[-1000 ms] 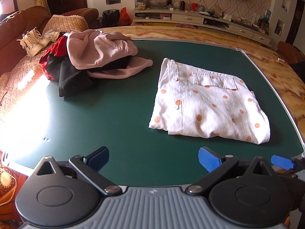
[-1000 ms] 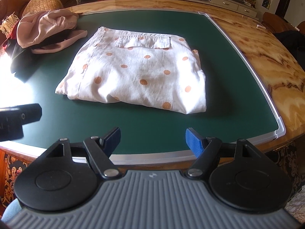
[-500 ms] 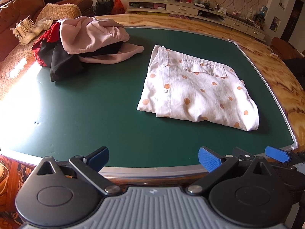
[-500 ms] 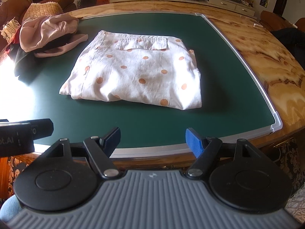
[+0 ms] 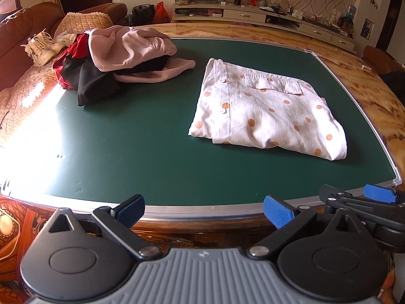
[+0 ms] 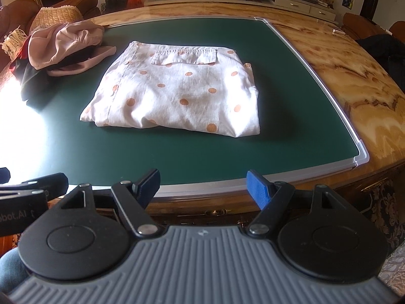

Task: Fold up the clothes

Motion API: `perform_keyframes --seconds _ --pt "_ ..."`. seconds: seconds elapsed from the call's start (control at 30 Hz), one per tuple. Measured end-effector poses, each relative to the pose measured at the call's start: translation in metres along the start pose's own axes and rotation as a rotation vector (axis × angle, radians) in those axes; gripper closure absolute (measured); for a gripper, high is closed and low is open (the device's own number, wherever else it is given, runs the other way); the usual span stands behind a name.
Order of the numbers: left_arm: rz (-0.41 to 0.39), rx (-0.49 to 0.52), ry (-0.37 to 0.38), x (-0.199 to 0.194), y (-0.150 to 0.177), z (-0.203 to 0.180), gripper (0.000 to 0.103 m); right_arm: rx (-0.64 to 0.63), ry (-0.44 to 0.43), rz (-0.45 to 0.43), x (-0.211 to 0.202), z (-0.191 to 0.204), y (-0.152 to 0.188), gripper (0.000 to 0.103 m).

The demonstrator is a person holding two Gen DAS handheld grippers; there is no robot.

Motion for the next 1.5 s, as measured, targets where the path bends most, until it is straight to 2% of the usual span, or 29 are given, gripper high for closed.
perform_keyframes --seconds 0.4,1.5 --pt "-0.068 0.043 -0.029 -0.01 0.004 -0.008 0.0 -0.01 -0.003 -0.017 -0.009 0.004 0.005 0.02" --pt "-0.101 0.022 -0.049 -0.015 0.008 -0.006 0.0 -0.016 0.013 -0.034 -0.014 0.005 0.009 0.02"
Point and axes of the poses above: each gripper's, at about its wrist camera, not at the fingertips, and x roughly the way its jaws point, z to its left, y to its underside, the point moved 7 cm from there along x, roughly the way its jaws point
